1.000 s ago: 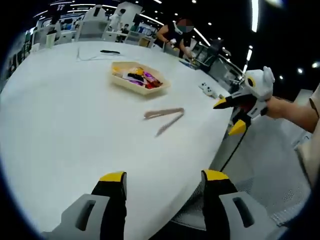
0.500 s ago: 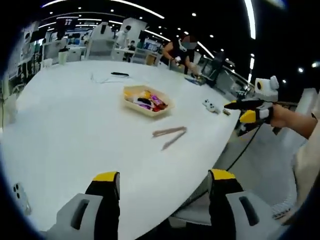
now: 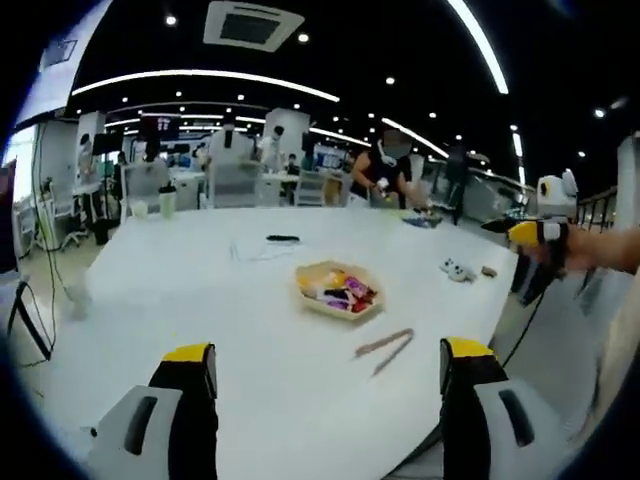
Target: Place the target food into the container with the food tongs after gripping and lifting it, then release it inside without dropping or visibly crushing the food.
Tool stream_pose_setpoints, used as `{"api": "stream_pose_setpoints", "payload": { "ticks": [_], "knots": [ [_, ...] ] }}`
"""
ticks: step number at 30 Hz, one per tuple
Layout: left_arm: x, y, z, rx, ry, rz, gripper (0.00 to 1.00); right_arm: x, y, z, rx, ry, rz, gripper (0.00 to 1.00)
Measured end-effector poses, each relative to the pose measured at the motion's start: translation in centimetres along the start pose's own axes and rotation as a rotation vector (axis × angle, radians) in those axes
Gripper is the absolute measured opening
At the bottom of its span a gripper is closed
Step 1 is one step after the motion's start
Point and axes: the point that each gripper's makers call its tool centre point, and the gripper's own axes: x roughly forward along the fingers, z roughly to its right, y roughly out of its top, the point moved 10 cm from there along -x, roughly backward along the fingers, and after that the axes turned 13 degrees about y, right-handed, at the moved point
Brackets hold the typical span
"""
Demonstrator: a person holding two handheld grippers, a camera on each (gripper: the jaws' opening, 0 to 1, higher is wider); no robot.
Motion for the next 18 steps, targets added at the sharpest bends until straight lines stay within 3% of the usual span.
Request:
{"api": "stream_pose_setpoints", "payload": {
  "ticks": [1, 2, 4, 7, 12, 18],
  "knots": [
    [-0.2, 0.6, 0.1, -0.005, -0.001, 0.050, 0.93, -0.1, 0.1, 0.0, 0.001, 0.000, 0.013, 0.91],
    [-0.4, 1.6, 0.2, 0.006, 0.007, 0.147, 0.93, -0.4, 0.8, -0.1, 0.005, -0.010, 0.070, 0.92],
    [-0.9, 2.7, 0.6, 0.001, 0.006, 0.239, 0.96, -1.0, 1.8, 0.0, -0.010, -0.061, 0.163, 0.97],
    [-1.4, 3.9, 0.8, -0.009, 0.007, 0.324, 0.96, -1.8, 3.0, 0.0, -0.024, -0.086, 0.288, 0.99],
    [-1.9, 4.9, 0.8, -0.032, 0.010, 0.360, 0.96, -2.9, 3.9, 0.2, 0.006, -0.097, 0.444, 1.00],
    [-2.6, 5.7, 0.8, -0.068, 0.031, 0.403, 0.99, -3.2, 3.8, 0.2, 0.016, -0.114, 0.485, 1.00]
  ]
}}
